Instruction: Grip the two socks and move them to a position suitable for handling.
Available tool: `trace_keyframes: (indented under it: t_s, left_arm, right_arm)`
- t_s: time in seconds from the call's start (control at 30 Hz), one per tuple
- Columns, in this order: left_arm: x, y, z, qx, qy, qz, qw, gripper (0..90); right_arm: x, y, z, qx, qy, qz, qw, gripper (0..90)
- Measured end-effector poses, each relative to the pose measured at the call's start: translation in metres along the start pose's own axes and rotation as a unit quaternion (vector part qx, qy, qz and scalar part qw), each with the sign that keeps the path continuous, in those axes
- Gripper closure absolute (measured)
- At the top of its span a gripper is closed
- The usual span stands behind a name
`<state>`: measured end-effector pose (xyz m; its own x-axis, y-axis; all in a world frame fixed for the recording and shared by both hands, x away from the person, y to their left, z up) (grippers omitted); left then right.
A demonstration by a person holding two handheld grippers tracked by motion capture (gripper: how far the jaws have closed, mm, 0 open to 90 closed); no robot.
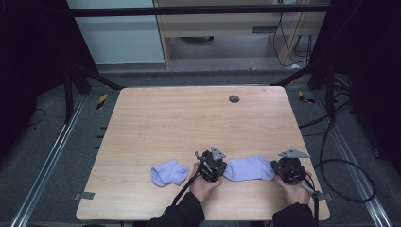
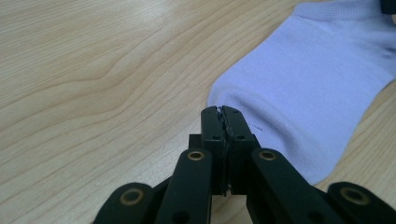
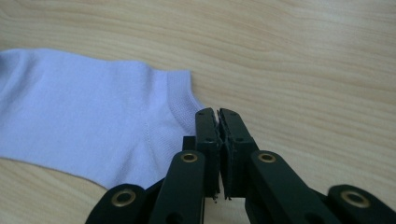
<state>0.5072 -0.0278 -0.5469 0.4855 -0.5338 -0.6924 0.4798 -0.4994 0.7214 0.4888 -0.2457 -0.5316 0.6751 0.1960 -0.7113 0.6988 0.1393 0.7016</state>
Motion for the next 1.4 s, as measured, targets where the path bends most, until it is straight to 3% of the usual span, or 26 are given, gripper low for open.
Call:
trace_keyframes:
  t_s: [0.07,0.17,0.23,0.33,0.37,0.4,0.43,0.47,0.5,0.53,0.63,0.67,0.77,0.8,0.9,1.0,1.03,1.27,1.3,1.4]
  left_arm:
    - [0.0,0.0,0.0,0.001,0.0,0.001,1.0,86.9]
    - [-0.004,0.001,-0.003,0.0,0.002,0.006,1.0,77.8]
    - [-0.011,0.003,-0.007,-0.002,0.0,0.015,0.9999,72.5]
    - [-0.032,0.009,-0.022,-0.001,0.008,0.032,0.9995,65.7]
    - [-0.032,0.009,-0.022,-0.001,0.008,0.032,0.9995,63.8]
    - [-0.045,0.01,-0.032,-0.005,0.013,0.039,0.9991,62.0]
    - [-0.045,0.01,-0.032,-0.005,0.013,0.039,0.9991,60.4]
    - [-0.058,0.01,-0.041,-0.007,0.016,0.044,0.9989,58.5]
    - [-0.058,0.01,-0.041,-0.007,0.016,0.044,0.9989,57.1]
    - [-0.073,0.009,-0.051,-0.003,0.026,0.049,0.9985,55.9]
    - [-0.086,0.005,-0.061,-0.006,0.032,0.052,0.9981,53.2]
    - [-0.098,0.0,-0.07,-0.013,0.034,0.057,0.9977,51.4]
    - [-0.109,-0.006,-0.079,-0.018,0.038,0.058,0.9974,50.3]
    - [-0.12,-0.013,-0.089,-0.017,0.047,0.058,0.9971,50.1]
    - [-0.13,-0.022,-0.098,-0.021,0.054,0.057,0.9967,51.0]
    - [-0.149,-0.04,-0.117,-0.032,0.071,0.059,0.9952,51.4]
    - [-0.149,-0.04,-0.117,-0.032,0.071,0.059,0.9952,51.6]
    - [-0.173,-0.082,-0.147,-0.063,0.104,0.053,0.9912,53.4]
    - [-0.173,-0.082,-0.147,-0.063,0.104,0.053,0.9912,53.8]
    - [-0.181,-0.097,-0.155,-0.075,0.114,0.05,0.9893,55.1]
  right_arm:
    - [0.0,-0.004,0.0,-0.002,0.0,-0.008,1.0,86.6]
    - [0.001,-0.005,-0.001,-0.004,0.0,-0.009,0.9999,83.8]
    - [-0.003,0.0,-0.003,-0.001,0.004,0.01,0.9999,77.3]
    - [-0.011,0.007,-0.006,-0.002,0.01,0.038,0.9992,71.3]
    - [-0.011,0.007,-0.006,-0.002,0.01,0.038,0.9992,71.3]
    - [-0.015,0.012,-0.009,-0.004,0.014,0.051,0.9986,68.8]
    - [-0.015,0.012,-0.009,-0.004,0.014,0.051,0.9986,68.8]
    - [-0.018,0.016,-0.013,-0.008,0.02,0.061,0.9979,66.2]
    - [-0.018,0.016,-0.013,-0.008,0.02,0.061,0.9979,66.2]
    - [-0.02,0.019,-0.019,-0.01,0.028,0.066,0.9974,63.6]
    - [-0.021,0.022,-0.026,-0.012,0.04,0.066,0.997,60.7]
    - [-0.021,0.024,-0.033,-0.018,0.051,0.066,0.9963,58.7]
    - [-0.021,0.027,-0.041,-0.028,0.058,0.067,0.9957,57.2]
    - [-0.021,0.03,-0.05,-0.034,0.07,0.068,0.9947,55.5]
    - [-0.022,0.033,-0.059,-0.038,0.081,0.072,0.9934,54.0]
    - [-0.019,0.038,-0.077,-0.052,0.098,0.07,0.9914,50.9]
    - [-0.019,0.038,-0.077,-0.052,0.098,0.07,0.9914,50.9]
    - [-0.009,0.045,-0.118,-0.081,0.132,0.061,0.986,48.6]
    - [-0.009,0.045,-0.118,-0.081,0.132,0.061,0.986,48.6]
    - [-0.003,0.047,-0.14,-0.096,0.151,0.055,0.9823,48.9]
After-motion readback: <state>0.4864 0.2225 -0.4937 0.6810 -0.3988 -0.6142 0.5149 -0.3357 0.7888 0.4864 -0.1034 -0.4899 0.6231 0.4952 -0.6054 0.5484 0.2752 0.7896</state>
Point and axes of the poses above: each handheld gripper's, and its own axes: x roughly forward along the jaws, y roughly out of its top, z roughly to its right, the point moved 7 cm from there along x, roughly forward along the jaws, and after that the axes turned 5 degrees about x, right-handed, at the moved point
